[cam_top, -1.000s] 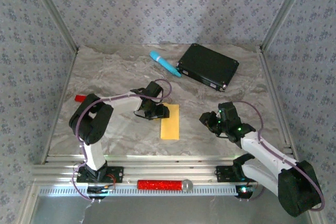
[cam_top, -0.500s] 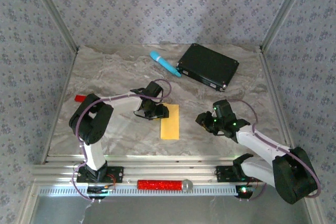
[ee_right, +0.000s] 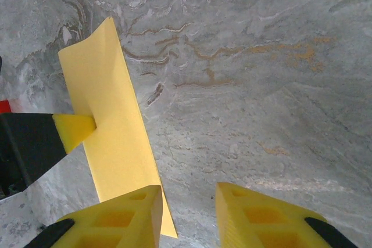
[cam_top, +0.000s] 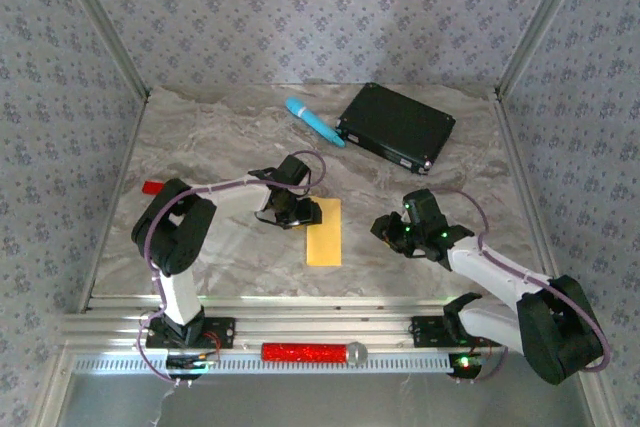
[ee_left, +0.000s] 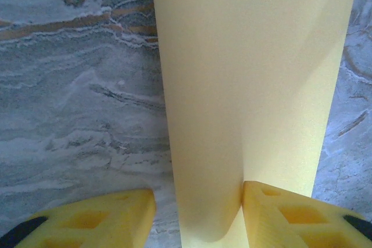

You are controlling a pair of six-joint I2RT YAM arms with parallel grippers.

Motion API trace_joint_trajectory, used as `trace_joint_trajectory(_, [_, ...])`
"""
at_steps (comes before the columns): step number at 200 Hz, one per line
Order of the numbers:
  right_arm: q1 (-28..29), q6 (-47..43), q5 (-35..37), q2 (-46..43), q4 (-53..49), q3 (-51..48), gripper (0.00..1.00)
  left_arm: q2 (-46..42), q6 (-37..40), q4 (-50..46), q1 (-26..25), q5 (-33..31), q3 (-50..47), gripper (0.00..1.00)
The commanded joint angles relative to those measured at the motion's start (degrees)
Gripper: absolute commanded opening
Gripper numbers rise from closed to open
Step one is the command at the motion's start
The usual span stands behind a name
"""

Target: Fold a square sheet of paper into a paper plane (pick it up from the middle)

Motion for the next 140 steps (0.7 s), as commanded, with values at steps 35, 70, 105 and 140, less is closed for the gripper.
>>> trace_joint_trajectory(35, [0.59,-0.67,0.49,0.22,-0.70,1.60,0.31,7.24,3.46,0.23,-0.47,-6.44,-2.34,0.49])
trace_joint_trajectory(70, [0.65,-0.75,0.57,-0.12,-0.64,1.70,0.31,7.53,2.53,0.55,-0.47,-6.49,-2.68,0.49])
trace_joint_trajectory(105, [0.98,-1.18,0.01,0.92,-0.57,2.25,0.31,7.64,2.11,1.16,-0.49,-6.23,-2.90,0.51])
trace_joint_trajectory(140, [1.91,-1.64,-0.39,2.42,-0.52,3.36,0.31,7.91,1.74,1.21,-0.48,-6.20,-2.84,0.51])
